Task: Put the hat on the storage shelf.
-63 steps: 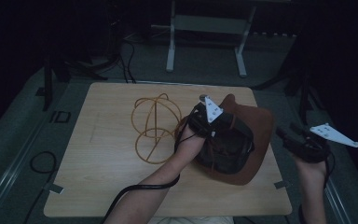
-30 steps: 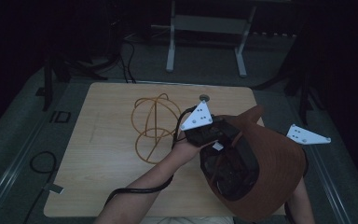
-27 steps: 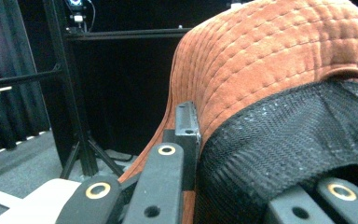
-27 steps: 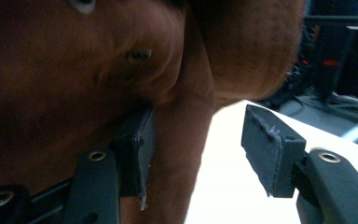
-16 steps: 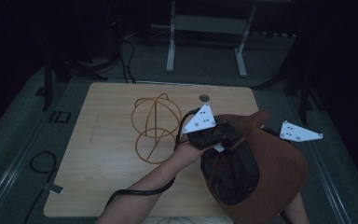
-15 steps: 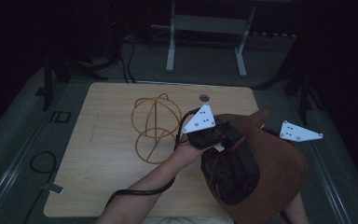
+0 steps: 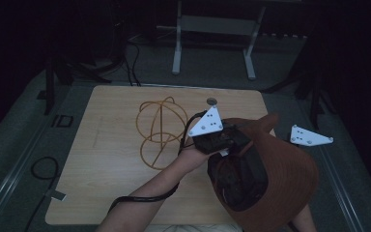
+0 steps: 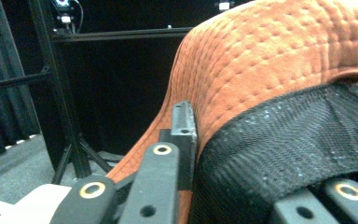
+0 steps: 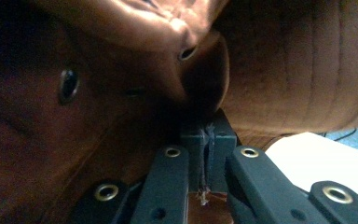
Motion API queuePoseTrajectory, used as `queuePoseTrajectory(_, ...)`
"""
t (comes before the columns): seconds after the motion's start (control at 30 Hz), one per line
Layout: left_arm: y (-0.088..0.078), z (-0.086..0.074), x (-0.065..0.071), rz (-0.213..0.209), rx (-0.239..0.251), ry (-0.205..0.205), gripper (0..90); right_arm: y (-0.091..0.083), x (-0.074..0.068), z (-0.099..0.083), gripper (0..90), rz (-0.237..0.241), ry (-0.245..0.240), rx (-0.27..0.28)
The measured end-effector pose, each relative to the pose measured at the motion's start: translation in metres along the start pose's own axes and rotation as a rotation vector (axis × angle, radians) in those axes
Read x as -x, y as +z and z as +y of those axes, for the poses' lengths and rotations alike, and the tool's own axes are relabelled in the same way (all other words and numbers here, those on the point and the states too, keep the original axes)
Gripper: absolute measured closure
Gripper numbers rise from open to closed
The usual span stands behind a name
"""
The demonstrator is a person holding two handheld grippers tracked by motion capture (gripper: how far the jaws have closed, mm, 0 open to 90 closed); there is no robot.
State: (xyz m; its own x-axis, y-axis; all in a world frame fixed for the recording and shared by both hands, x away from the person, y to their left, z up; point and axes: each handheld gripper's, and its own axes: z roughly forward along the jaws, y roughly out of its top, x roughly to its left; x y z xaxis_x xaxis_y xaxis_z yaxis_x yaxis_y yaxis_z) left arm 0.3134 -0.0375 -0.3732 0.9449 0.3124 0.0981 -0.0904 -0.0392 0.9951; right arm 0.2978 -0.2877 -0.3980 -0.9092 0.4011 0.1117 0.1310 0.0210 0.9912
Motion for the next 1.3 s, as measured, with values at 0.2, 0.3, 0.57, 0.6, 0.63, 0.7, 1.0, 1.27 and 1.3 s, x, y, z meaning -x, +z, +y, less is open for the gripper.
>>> queuePoseTrajectory(0.2,-0.005,0.007,-0.004,0.026,-0.042,-0.002,59.4,-0.005,0.0,0.004,88.0,-0.006,0.0,0.012)
queuePoseTrajectory(0.3,-0.008,0.01,-0.005,0.06,-0.068,0.006,48.7,-0.005,-0.001,0.006,88.0,-0.005,-0.004,0.008)
queuePoseTrajectory(0.57,-0.025,0.014,-0.011,0.142,-0.148,-0.015,30.9,-0.011,0.003,0.008,88.0,-0.047,-0.001,0.023)
queuePoseTrajectory(0.6,-0.027,0.015,-0.011,0.163,-0.166,-0.009,30.9,-0.013,0.004,0.009,88.0,-0.059,-0.001,0.025)
queuePoseTrajectory(0.63,-0.03,0.015,-0.011,0.167,-0.175,-0.003,30.9,-0.014,0.005,0.01,87.9,-0.068,0.0,0.029)
queuePoseTrajectory(0.7,-0.035,0.016,-0.01,0.179,-0.195,0.018,30.9,-0.017,0.007,0.011,87.9,-0.078,-0.001,0.043)
queuePoseTrajectory(1.0,-0.071,0.018,-0.006,0.217,-0.248,0.08,31.0,-0.017,0.02,0.018,87.8,-0.214,-0.013,0.054)
queuePoseTrajectory(1.27,-0.121,0.013,-0.007,0.293,-0.256,0.072,27.2,-0.002,0.037,0.023,87.8,-0.262,0.009,0.062)
queuePoseTrajectory(1.3,-0.127,0.011,-0.007,0.317,-0.251,0.076,26.1,0.001,0.039,0.024,87.8,-0.263,0.012,0.066)
